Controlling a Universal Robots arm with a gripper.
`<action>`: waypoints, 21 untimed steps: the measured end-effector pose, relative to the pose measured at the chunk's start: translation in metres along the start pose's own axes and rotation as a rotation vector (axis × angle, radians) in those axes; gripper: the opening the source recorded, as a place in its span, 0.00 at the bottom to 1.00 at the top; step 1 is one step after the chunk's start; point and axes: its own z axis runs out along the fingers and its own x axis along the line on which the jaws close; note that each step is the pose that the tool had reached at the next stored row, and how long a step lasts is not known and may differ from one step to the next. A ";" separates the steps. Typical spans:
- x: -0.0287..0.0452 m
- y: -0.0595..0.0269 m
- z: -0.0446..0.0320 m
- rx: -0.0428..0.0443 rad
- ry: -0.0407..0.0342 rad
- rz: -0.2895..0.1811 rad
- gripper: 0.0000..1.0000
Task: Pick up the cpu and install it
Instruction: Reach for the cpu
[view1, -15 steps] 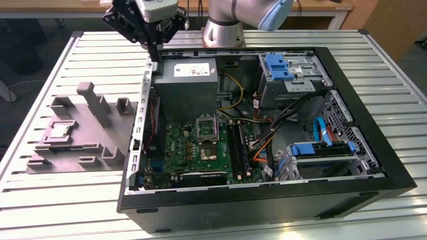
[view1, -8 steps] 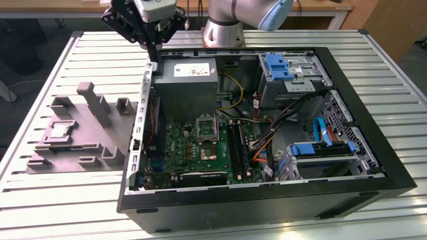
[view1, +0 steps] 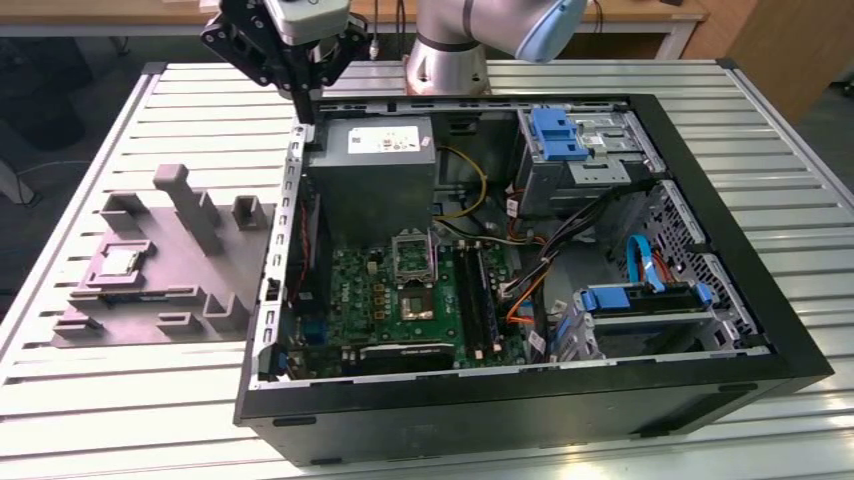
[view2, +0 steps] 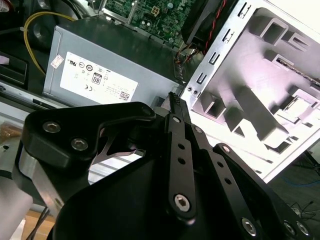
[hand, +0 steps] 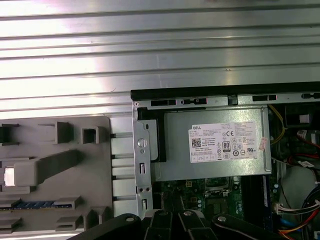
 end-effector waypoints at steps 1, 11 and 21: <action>0.0003 0.0000 0.0000 0.0000 0.0001 0.000 0.11; 0.0044 -0.0003 -0.0001 0.0001 0.0001 0.000 0.11; 0.0085 -0.0007 -0.0002 0.0000 0.0000 0.000 0.11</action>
